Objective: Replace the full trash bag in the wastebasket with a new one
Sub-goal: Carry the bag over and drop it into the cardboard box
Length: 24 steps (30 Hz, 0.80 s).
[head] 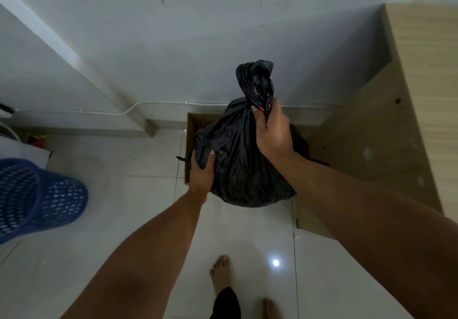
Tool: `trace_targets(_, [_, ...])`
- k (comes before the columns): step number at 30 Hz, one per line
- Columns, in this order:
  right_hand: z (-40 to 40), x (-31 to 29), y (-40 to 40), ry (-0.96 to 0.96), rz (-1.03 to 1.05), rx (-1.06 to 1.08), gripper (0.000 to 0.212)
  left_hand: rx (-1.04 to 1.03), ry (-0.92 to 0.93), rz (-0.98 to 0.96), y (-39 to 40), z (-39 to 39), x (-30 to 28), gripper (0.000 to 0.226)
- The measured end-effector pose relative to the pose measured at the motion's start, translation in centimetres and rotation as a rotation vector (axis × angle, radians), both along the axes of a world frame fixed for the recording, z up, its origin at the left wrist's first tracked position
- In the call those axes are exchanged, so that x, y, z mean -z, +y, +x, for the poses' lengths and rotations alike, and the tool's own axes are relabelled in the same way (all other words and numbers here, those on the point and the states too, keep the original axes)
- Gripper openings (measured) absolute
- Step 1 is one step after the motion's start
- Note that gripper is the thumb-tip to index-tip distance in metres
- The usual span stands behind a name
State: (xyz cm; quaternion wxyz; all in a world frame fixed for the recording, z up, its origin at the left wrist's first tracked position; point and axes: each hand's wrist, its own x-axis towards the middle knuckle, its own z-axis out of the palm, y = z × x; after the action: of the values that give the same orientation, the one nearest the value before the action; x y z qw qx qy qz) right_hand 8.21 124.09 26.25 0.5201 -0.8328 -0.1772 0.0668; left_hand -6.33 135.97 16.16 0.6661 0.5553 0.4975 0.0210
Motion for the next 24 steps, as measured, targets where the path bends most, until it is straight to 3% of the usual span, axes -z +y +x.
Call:
trace_targets(10, [3.9, 13.0, 4.7, 0.025, 0.117, -0.052, 0.027, -0.008, -0.003, 0.153, 6.9, 4.0, 12.3, 0.076])
trace_targets(16, [5.6, 20.5, 6.0, 0.017, 0.021, -0.21, 0.037, -0.027, 0.022, 0.256, 7.9, 4.8, 20.0, 0.068])
trace_targets(21, [5.6, 26.6, 4.3, 0.161, -0.138, -0.144, 0.037, 0.159, 0.262, 0.075, 9.2, 6.2, 25.2, 0.079])
trace_targets(24, [5.4, 29.0, 4.1, 0.291, -0.26, -0.152, 0.035, 0.144, 0.386, -0.089, 9.3, 6.6, 26.5, 0.085])
